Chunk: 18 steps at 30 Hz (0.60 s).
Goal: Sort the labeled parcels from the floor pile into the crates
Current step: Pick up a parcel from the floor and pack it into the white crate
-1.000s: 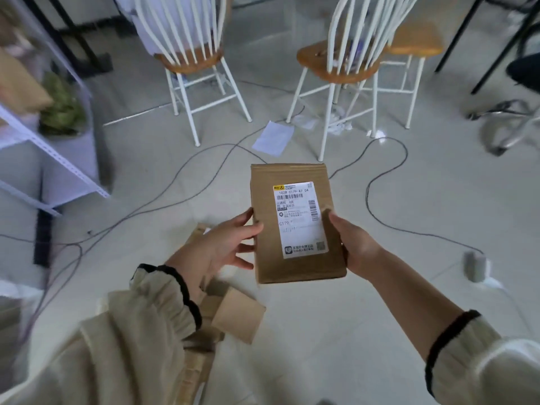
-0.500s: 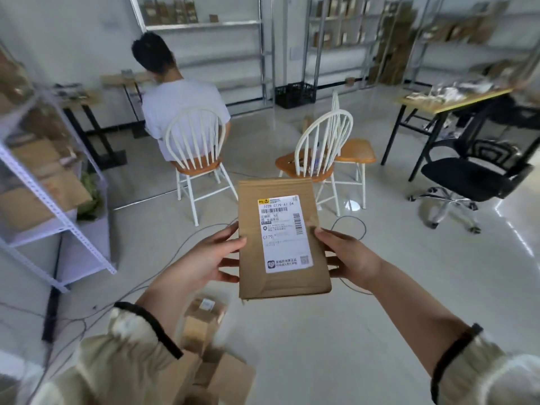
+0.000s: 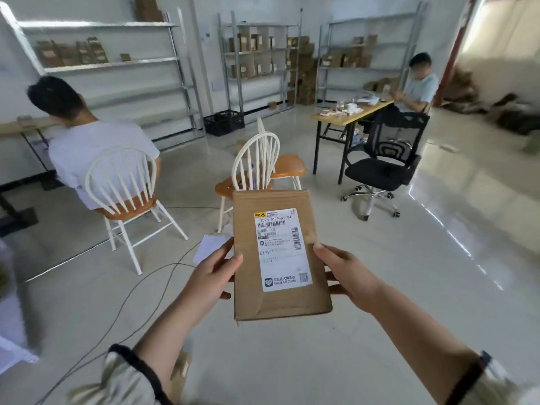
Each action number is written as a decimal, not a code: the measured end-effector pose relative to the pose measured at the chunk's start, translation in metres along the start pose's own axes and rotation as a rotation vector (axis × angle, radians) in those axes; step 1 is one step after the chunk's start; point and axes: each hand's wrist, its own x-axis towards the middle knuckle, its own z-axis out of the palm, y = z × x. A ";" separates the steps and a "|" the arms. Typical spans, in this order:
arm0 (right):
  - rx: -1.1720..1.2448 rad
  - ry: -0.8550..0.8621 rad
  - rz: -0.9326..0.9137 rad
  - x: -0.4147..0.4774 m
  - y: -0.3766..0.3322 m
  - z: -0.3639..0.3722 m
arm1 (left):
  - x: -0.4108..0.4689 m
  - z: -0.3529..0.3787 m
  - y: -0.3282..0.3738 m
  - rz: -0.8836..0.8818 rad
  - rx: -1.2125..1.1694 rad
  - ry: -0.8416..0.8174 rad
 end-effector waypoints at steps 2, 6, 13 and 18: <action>0.018 0.114 -0.018 -0.018 0.005 -0.012 | 0.003 0.014 0.011 0.054 0.020 -0.094; 0.072 0.297 -0.054 -0.076 0.011 -0.041 | 0.009 0.051 0.034 0.137 0.043 -0.242; 0.167 0.674 -0.033 -0.205 0.050 -0.109 | -0.022 0.179 0.062 0.236 0.065 -0.672; 0.256 1.002 -0.015 -0.338 0.099 -0.155 | -0.105 0.307 0.076 0.310 0.111 -1.009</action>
